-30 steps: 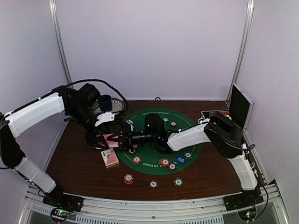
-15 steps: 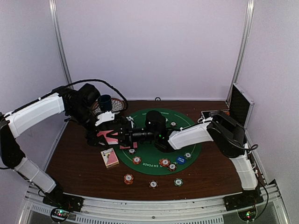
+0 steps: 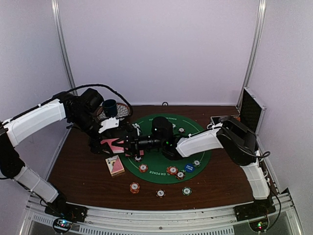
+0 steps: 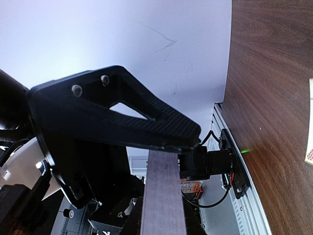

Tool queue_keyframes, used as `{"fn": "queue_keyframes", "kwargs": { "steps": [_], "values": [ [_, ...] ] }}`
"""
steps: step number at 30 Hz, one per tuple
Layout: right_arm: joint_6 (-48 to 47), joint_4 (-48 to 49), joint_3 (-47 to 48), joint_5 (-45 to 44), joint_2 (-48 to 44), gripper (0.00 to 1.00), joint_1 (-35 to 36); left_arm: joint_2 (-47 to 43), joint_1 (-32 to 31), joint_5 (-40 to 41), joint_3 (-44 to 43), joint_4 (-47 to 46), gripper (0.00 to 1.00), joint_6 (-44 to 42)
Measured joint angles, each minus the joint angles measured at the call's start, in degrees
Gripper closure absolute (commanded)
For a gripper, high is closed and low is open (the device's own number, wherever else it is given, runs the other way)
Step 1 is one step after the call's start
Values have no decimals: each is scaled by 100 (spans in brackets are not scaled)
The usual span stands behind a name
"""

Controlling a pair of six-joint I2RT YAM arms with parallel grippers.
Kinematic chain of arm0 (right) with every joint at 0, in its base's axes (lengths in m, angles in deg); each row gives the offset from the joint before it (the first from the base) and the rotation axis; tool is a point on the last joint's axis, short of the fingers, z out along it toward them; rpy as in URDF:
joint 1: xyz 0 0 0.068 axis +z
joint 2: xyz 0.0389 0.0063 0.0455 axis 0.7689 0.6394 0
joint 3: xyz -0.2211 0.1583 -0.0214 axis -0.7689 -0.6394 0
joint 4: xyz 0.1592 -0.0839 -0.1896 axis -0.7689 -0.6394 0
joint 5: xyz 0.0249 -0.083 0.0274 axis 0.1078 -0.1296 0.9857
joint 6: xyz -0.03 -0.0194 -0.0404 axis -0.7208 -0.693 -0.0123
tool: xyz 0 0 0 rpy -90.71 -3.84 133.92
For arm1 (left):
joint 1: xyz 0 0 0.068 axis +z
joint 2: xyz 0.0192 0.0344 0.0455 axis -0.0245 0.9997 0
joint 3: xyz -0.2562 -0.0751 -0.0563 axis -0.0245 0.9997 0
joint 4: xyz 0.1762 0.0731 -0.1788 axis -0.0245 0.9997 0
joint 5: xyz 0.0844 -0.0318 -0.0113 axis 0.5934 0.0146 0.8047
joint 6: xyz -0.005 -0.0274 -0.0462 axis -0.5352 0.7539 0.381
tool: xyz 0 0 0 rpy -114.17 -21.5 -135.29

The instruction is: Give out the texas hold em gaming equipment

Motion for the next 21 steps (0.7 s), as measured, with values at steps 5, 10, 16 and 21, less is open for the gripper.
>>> {"fn": "queue_keyframes", "kwargs": {
  "steps": [5, 10, 16, 21],
  "values": [
    [0, -48, 0, 0, 0, 100, 0, 0, 0, -17, 55, 33, 21, -81],
    [-9, -76, 0, -2, 0, 100, 0, 0, 0, -92, 55, 55, 28, -136],
    [-107, -192, 0, -9, 0, 100, 0, 0, 11, -129, 55, 72, 40, -140],
    [-192, -323, 2, -20, -46, 100, 0, 0, 11, -131, 57, 70, 47, -149]
  ]
}}
